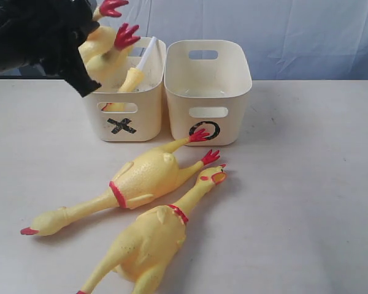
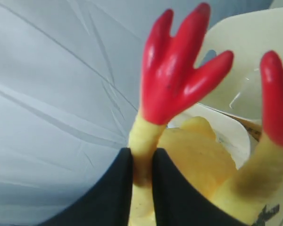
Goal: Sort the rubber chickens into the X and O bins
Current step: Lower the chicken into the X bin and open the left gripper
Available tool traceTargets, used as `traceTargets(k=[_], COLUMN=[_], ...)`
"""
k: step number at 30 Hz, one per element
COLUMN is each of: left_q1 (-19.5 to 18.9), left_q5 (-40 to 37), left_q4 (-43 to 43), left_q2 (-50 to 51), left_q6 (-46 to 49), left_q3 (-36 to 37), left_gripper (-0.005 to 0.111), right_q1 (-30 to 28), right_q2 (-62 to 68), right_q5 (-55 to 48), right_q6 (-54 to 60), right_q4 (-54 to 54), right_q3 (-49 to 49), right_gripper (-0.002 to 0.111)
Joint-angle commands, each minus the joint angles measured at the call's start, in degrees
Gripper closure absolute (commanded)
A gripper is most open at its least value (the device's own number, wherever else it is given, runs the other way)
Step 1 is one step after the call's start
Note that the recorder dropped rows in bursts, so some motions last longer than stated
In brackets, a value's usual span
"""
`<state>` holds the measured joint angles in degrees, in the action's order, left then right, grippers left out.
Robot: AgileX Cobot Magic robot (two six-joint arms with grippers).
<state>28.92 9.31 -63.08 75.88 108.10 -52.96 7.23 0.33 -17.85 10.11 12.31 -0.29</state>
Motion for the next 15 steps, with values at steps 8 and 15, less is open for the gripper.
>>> traceTargets(k=[8,15], left_q1=[0.2,-6.65], left_q5=[10.9,10.73], left_q4=[5.75,6.62], left_q2=[14.65,22.8], left_q6=[-26.25,-44.56], left_q3=[-10.65,-13.32], left_gripper=[0.107,0.107], right_q1=[0.2,0.2], right_q2=[-0.33,-0.33], right_q5=[0.39,0.39], right_q6=[0.1,0.1], right_q4=[0.01,0.01], right_q3=[0.29,0.29], right_gripper=[0.108,0.108])
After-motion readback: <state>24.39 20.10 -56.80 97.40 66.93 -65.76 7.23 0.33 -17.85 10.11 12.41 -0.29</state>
